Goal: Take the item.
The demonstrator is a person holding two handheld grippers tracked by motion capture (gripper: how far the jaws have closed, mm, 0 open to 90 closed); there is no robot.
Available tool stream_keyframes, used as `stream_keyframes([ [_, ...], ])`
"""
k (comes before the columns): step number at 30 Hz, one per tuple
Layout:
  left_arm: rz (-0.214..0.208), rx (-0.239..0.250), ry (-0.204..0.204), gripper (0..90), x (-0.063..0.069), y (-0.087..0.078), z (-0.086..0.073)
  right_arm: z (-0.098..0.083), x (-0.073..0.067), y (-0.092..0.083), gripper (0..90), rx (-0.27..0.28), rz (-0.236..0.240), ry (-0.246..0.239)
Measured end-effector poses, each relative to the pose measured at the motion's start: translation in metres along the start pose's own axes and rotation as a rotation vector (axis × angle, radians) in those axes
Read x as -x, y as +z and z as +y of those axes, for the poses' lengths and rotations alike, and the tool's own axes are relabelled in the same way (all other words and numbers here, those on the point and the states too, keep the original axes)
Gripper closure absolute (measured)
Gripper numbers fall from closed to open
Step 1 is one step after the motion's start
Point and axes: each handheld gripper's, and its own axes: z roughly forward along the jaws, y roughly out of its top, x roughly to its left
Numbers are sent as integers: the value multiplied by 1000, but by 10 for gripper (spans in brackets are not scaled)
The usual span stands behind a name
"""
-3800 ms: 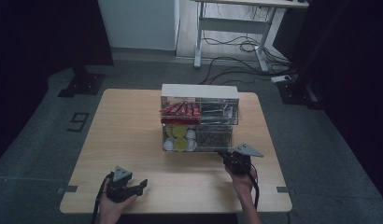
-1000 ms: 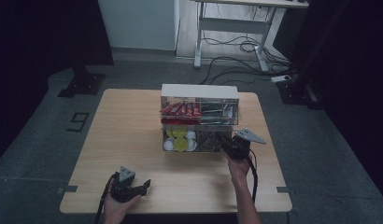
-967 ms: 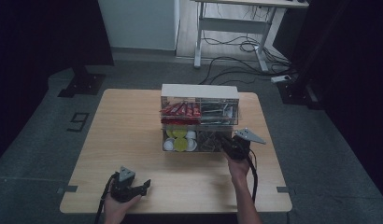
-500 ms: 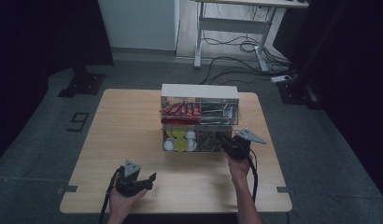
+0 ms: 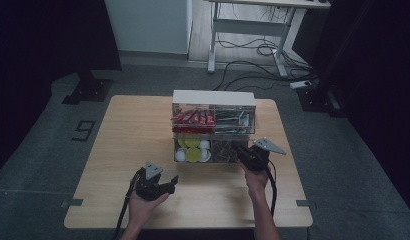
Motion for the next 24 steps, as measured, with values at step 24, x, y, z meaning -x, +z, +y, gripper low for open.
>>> stream_keyframes([
  [24,8,17,15,285,19,22,29,0,2,-1,880,14,5,6],
])
